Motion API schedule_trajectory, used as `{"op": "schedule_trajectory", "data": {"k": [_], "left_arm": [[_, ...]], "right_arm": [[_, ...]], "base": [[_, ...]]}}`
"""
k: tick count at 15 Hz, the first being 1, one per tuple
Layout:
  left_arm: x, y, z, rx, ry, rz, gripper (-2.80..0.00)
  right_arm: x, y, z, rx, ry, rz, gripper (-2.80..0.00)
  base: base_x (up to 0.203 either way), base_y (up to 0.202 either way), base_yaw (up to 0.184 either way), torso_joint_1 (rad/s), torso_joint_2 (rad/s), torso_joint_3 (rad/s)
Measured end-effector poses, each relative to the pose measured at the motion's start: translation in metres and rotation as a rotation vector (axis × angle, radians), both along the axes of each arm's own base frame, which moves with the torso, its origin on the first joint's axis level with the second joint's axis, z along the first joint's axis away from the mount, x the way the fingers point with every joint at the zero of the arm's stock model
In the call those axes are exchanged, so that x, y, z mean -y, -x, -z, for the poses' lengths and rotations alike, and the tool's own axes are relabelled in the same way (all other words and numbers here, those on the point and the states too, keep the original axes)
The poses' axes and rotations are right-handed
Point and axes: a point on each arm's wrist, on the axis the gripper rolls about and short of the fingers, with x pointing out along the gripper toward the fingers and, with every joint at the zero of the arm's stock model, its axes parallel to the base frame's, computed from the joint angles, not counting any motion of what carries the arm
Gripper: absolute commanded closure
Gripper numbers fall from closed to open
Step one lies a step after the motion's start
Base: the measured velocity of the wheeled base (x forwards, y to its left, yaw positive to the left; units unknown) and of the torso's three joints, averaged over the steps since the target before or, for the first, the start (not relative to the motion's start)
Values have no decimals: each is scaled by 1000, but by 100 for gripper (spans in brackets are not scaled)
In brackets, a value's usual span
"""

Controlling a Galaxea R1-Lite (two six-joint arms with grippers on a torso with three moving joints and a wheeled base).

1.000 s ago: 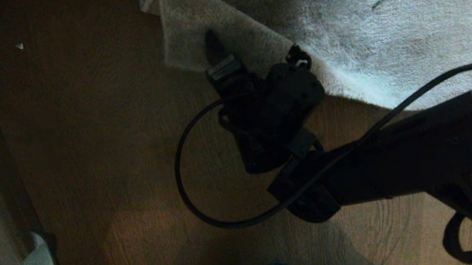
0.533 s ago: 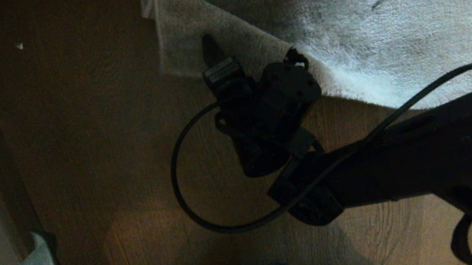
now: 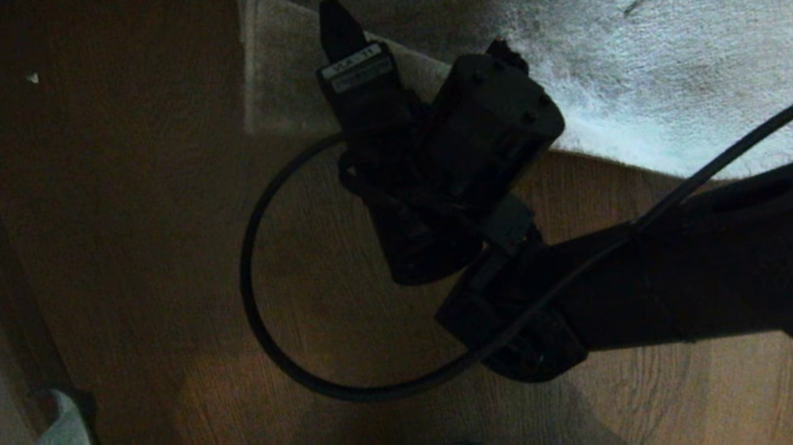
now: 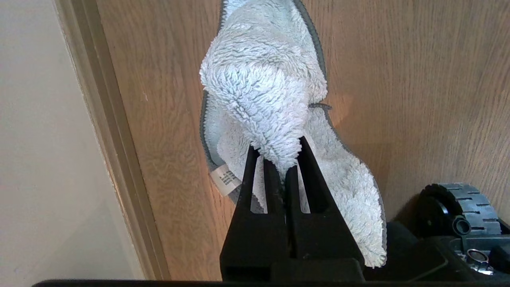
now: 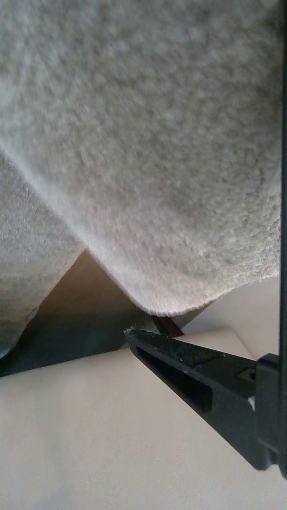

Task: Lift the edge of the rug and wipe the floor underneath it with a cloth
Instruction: Lift up the carpet

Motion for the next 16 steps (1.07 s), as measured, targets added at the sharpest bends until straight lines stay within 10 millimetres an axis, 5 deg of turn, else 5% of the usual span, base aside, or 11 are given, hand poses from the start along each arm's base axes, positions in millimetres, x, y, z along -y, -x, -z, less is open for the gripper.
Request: {"op": "schedule_trajectory", "data": {"k": [3, 4, 16], "left_arm": [[0, 0, 0, 0, 0, 0, 0], [0, 0, 0, 0, 0, 0, 0], [0, 0, 0, 0, 0, 0, 0]], "right_arm": [[0, 3, -2, 3, -2, -6, -280], [-1, 4, -2, 1, 0, -7, 0], [-6, 1, 22, -36, 57, -11, 0]], "base": [[0, 0, 0, 0, 0, 0], [0, 0, 0, 0, 0, 0], [0, 0, 0, 0, 0, 0]]}}
